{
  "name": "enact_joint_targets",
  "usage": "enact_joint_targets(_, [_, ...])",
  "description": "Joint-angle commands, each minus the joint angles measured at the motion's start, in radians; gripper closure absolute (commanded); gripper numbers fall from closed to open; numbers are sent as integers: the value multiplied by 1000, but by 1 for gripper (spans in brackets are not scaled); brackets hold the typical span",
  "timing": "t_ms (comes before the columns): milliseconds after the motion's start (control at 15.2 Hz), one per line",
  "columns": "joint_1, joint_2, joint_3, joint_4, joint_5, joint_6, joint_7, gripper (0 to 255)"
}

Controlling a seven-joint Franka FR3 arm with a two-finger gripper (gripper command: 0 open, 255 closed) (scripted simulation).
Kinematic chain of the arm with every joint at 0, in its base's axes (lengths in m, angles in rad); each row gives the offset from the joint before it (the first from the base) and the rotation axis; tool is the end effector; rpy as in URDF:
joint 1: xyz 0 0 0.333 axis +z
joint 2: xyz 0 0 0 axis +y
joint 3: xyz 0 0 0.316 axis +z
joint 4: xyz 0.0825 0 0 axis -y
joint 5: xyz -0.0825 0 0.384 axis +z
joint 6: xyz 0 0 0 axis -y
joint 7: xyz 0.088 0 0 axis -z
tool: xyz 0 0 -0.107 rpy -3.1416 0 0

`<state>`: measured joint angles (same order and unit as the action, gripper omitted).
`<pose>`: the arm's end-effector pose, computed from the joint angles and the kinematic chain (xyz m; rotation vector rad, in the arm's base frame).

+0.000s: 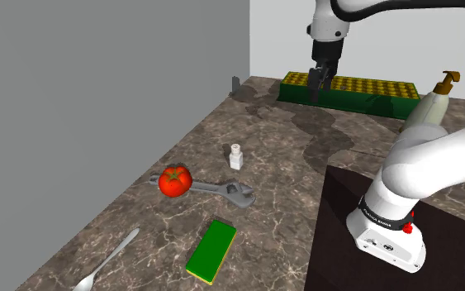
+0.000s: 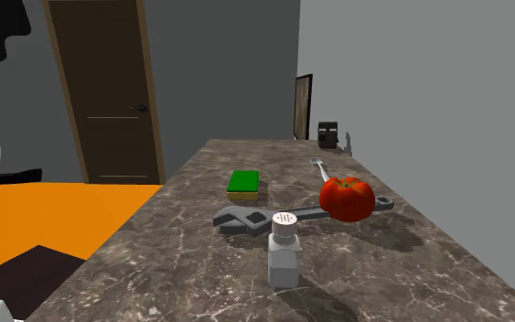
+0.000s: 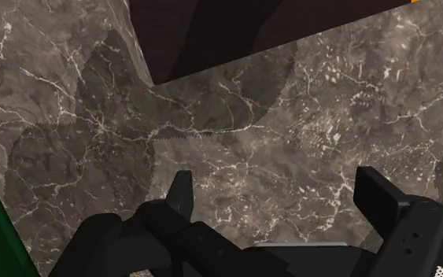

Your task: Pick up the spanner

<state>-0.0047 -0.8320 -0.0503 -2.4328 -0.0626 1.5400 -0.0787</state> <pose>0.2889 -0.0267 0.5652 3.1176 0.0643 -0.0979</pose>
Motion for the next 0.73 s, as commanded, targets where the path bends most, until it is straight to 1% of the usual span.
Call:
enact_joint_targets(0, [0, 0, 0, 0, 0, 0, 0, 0])
enact_joint_targets(330, [57, 90, 66, -24, 52, 129, 33, 0])
enact_joint_targets(660, [109, 202, 134, -21, 93, 256, 63, 0])
